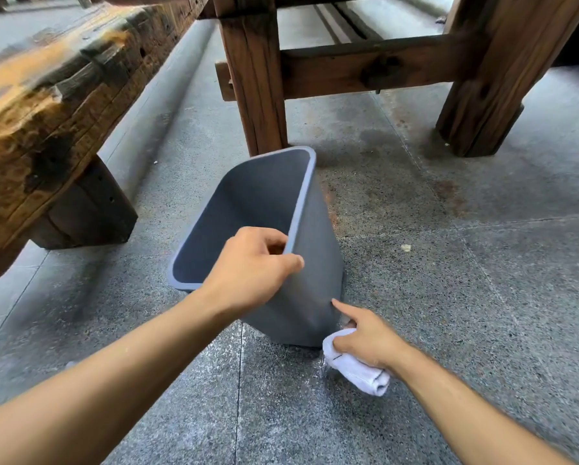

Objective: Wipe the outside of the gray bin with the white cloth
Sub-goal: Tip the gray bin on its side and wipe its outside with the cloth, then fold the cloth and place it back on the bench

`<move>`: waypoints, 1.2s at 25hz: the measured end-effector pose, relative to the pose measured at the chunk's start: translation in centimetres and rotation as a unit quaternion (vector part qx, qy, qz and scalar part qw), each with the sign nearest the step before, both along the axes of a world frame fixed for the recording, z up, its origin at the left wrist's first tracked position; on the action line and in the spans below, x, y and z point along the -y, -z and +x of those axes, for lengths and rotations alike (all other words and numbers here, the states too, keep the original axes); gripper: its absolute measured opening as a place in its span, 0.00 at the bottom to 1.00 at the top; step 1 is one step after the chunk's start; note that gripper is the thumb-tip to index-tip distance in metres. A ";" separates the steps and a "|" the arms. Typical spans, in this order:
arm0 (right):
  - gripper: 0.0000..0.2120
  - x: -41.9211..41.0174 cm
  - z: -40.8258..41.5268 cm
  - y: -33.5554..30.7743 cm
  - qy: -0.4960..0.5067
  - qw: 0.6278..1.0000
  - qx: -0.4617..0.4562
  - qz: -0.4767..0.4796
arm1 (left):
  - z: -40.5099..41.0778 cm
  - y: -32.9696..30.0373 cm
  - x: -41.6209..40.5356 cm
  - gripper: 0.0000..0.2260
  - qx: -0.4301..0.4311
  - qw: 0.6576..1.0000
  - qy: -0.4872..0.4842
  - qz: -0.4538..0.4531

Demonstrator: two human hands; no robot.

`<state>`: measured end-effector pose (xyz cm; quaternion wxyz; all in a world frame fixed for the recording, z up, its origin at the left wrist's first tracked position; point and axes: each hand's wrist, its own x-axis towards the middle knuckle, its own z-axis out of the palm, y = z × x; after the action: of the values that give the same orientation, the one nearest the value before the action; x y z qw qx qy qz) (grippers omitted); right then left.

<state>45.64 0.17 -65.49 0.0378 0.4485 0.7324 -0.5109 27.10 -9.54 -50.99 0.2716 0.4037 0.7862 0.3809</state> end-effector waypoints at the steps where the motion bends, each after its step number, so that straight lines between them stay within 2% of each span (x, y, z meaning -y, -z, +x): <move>1: 0.41 -0.2 0.2 0.3 0.020 1.000 -0.010 -0.012 | 0.5 0.2 -0.4 0.09 -0.020 1.000 0.019 0.000; 3: 0.40 -0.4 0.4 0.7 0.051 0.998 -0.028 -0.026 | 1.7 0.5 -1.3 0.14 -0.047 0.997 0.058 0.005; 4: 0.40 -0.5 0.5 0.6 0.061 0.997 -0.034 -0.024 | 2.4 0.5 -1.7 0.16 -0.026 0.996 0.079 0.010; 6: 0.37 -0.3 0.8 0.4 0.089 0.994 -0.060 -0.011 | 3.1 0.3 -2.2 0.19 0.070 0.991 0.111 0.012; 7: 0.33 -0.4 1.2 0.4 0.109 0.991 -0.079 -0.004 | 3.2 0.1 -2.1 0.20 0.104 0.988 0.116 0.019; 8: 0.28 -0.6 1.6 0.4 0.129 0.987 -0.098 0.003 | 2.9 0.2 -1.8 0.21 0.088 0.989 0.107 0.043; 9: 0.23 -0.7 1.9 0.4 0.146 0.983 -0.112 0.006 | 2.2 0.3 -1.3 0.20 0.005 0.993 0.086 0.085; 10: 0.21 -0.8 2.2 0.4 0.155 0.980 -0.123 0.000 | 1.0 0.6 -0.8 0.19 -0.112 0.983 0.052 0.136; 11: 0.22 -1.0 2.4 0.4 0.160 0.979 -0.130 -0.010 | -0.5 1.0 -0.3 0.17 -0.223 0.960 0.004 0.169; 12: 0.25 -1.0 2.5 0.4 0.160 0.979 -0.128 -0.017 | -2.2 1.6 0.2 0.13 -0.266 0.948 -0.050 0.170; 13: 0.29 -1.1 2.7 0.4 0.158 0.980 -0.121 -0.015 | -3.8 2.1 0.6 0.14 -0.241 0.956 -0.095 0.138; 14: 0.30 -1.1 2.7 0.3 0.157 0.981 -0.113 -0.008 | -4.9 2.4 1.0 0.16 -0.120 0.978 -0.141 0.092; 15: 0.30 -1.2 2.7 0.2 0.156 0.982 -0.110 0.000 | -5.4 2.8 1.3 0.18 0.053 0.982 -0.173 0.057; 16: 0.29 -1.3 2.7 0.1 0.149 0.983 -0.108 0.008 | -5.5 3.3 1.7 0.18 0.226 0.956 -0.183 0.039; 17: 0.28 -1.4 2.6 -0.1 0.138 0.985 -0.105 0.017 | -5.3 3.5 2.1 0.20 0.331 0.926 -0.180 0.028; 18: 0.26 -1.6 2.5 -0.5 0.124 0.987 -0.097 0.025 | -5.1 3.8 2.4 0.22 0.368 0.915 -0.166 0.017; 20: 0.21 -2.1 1.9 -1.3 0.093 0.992 -0.072 0.036 | -4.6 3.9 2.8 0.27 0.375 0.915 -0.147 0.021; 23: 0.18 -3.0 1.0 -2.2 0.073 0.995 -0.052 0.041 | -4.2 3.7 2.7 0.29 0.360 0.921 -0.146 0.030; 28: 0.20 -3.8 0.3 -2.3 0.066 0.996 -0.045 0.036 | -4.0 3.7 3.1 0.28 0.350 0.925 -0.142 0.033; 30: 0.25 -3.7 0.5 -1.9 0.068 0.996 -0.049 0.036 | -4.1 4.0 3.3 0.28 0.341 0.927 -0.150 0.039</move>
<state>46.12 3.85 -63.61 -0.0492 0.4727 0.7189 -0.5073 23.04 -12.81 -55.01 0.4472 0.1367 0.6822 0.5621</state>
